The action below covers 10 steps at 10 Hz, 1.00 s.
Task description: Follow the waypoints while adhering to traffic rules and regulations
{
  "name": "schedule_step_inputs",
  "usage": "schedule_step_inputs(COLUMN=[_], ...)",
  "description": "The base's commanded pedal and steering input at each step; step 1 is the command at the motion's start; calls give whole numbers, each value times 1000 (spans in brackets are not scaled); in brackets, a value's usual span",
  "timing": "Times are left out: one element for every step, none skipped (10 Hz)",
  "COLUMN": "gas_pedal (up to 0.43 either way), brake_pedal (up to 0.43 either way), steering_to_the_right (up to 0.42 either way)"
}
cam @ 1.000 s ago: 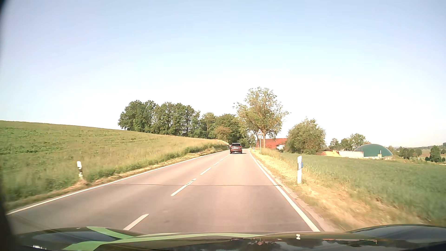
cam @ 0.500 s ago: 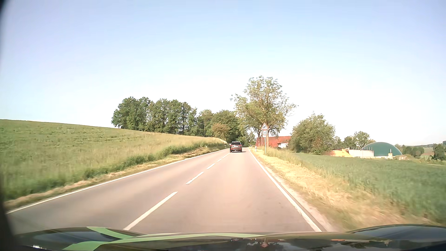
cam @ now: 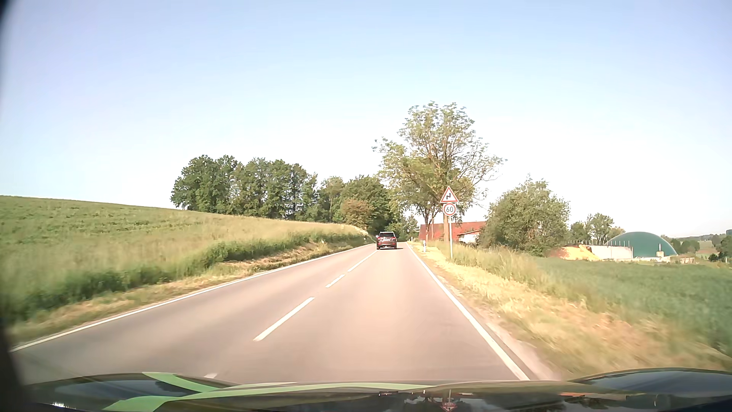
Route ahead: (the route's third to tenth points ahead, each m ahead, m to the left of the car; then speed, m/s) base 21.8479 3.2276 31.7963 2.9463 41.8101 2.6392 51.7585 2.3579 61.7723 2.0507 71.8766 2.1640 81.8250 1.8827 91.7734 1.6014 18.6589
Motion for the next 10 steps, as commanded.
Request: schedule_step_inputs(gas_pedal=[79, 79, 79, 87, 87, 87, 98, 98, 98, 98], brake_pedal=[0, 0, 0, 0, 0, 0, 0, 0, 0, 0], steering_to_the_right=[0, 0, 0, 0, 0, 0, 0, 0, 0, 0])
